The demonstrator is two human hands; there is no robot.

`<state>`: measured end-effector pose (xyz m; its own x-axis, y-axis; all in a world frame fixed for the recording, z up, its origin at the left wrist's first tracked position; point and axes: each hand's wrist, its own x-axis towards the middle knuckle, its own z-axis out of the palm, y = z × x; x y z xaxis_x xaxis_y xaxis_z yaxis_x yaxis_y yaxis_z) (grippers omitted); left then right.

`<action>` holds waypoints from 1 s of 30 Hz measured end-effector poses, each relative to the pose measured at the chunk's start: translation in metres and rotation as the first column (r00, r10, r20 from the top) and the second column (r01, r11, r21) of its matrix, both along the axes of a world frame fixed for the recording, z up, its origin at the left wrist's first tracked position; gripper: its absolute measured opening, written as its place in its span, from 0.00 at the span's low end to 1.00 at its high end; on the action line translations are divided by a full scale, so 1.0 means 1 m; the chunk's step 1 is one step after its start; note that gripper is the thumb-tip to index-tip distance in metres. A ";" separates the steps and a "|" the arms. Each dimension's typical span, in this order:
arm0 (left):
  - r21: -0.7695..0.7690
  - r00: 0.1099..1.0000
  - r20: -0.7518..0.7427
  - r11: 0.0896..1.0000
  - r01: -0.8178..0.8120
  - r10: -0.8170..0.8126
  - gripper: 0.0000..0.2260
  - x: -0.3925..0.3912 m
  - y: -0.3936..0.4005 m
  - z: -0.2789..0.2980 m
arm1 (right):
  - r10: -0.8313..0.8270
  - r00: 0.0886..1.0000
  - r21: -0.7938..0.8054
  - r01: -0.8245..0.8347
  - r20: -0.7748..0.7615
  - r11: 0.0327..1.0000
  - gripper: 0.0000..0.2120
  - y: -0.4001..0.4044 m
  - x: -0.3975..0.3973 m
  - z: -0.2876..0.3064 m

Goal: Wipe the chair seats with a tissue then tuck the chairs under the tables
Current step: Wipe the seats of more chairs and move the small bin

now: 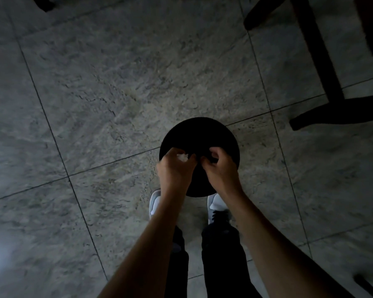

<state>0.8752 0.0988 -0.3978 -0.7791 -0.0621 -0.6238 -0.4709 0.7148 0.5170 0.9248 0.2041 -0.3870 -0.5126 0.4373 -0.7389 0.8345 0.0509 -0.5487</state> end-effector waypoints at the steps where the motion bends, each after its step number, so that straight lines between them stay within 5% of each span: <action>1: 0.003 1.000 -0.011 1.000 -0.001 0.001 0.15 -0.001 0.001 -0.006 | 0.000 1.000 0.004 0.000 -0.003 1.000 0.20 0.001 0.000 -0.006; 18: -0.031 0.999 -0.045 0.999 0.012 -0.013 0.16 0.003 0.014 -0.065 | 0.039 0.998 0.017 -0.040 0.057 0.999 0.20 0.011 -0.003 -0.068; 30: -0.006 0.988 -0.037 0.989 0.151 -0.151 0.20 0.002 0.007 -0.018 | 0.059 0.997 0.061 -0.062 0.045 0.996 0.19 0.014 0.000 -0.025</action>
